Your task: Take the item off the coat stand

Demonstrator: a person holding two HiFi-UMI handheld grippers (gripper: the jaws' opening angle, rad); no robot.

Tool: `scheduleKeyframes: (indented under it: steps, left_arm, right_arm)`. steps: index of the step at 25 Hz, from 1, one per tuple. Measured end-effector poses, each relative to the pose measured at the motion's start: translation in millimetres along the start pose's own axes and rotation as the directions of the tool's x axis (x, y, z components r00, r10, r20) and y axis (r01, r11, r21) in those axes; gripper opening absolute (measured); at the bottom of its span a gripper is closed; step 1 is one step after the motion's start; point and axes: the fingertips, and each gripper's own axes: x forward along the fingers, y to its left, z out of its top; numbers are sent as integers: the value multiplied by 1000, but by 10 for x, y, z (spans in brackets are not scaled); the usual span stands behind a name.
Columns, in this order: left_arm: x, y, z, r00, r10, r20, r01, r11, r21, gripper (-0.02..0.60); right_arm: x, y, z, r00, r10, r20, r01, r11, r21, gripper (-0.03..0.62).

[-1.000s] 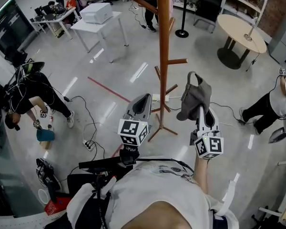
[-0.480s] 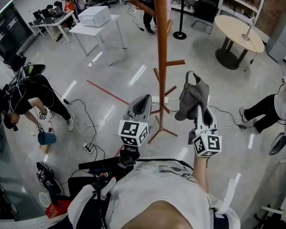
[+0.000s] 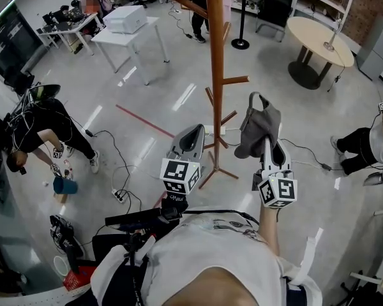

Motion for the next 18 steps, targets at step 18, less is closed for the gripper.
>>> scheduleKeyframes:
  steps: [18]
  left_arm:
    - [-29, -15, -66, 1000, -4, -22, 4, 1000, 1, 2]
  right_arm:
    - [-25, 26, -23, 1000, -1, -8, 1, 1000, 4, 51]
